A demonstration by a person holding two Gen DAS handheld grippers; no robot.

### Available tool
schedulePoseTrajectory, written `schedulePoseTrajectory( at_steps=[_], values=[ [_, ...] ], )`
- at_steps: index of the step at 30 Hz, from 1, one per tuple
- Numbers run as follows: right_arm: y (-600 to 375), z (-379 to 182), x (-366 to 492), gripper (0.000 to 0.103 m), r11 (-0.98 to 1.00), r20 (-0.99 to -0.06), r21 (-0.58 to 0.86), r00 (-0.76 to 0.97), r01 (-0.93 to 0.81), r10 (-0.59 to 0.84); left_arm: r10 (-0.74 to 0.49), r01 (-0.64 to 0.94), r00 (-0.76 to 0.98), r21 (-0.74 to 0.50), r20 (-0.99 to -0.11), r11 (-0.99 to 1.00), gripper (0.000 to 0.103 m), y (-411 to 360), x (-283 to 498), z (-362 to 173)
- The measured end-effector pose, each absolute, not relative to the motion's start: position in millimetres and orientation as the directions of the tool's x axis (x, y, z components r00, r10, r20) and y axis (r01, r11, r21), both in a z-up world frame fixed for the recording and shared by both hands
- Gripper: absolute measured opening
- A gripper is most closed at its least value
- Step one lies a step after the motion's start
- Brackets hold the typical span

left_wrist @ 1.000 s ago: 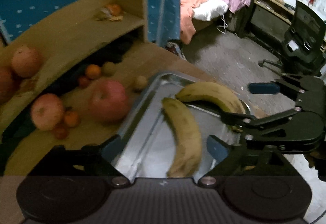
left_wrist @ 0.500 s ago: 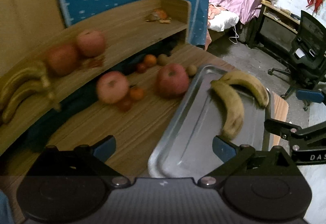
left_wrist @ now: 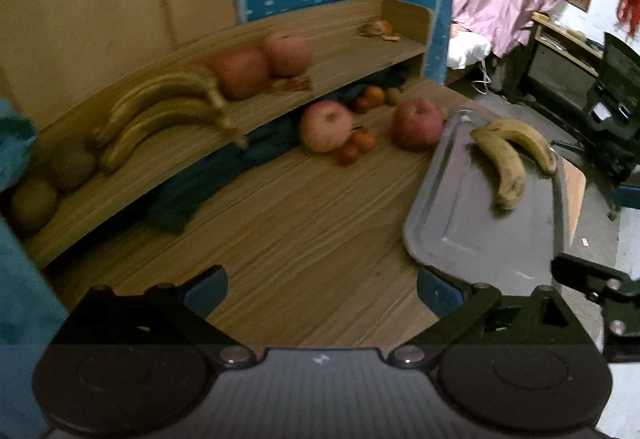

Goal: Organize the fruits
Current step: 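Move the left gripper toward one red apple while the right gripper approaches another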

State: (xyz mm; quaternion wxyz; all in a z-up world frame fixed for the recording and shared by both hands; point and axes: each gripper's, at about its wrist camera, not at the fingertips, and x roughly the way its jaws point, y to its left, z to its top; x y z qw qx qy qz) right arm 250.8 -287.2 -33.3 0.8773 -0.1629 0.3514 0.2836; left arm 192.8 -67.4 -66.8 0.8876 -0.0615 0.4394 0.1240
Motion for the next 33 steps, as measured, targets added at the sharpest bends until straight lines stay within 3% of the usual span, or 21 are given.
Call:
schedulePoseTrajectory(
  at_steps=[14,21,33],
  values=[
    [-257,-24,247,0.102,0.671,-0.674,-0.07,0.531,-0.738,0.514,0.282,-0.468,0.515,0.009,-0.809,0.884,0.103,-24,181,-74],
    [-258,-28,293,0.102,0.63,-0.633,-0.083,0.529,-0.772,0.565,0.331,-0.545,0.479,0.02,-0.813,0.838,0.103,-13,209,-75],
    [-264,-63,403,0.102,0.565,-0.682,-0.103,0.472,-0.819,0.559,0.324,-0.576,0.445,0.011,-0.835,0.817,0.103,-28,300,-92]
  ],
)
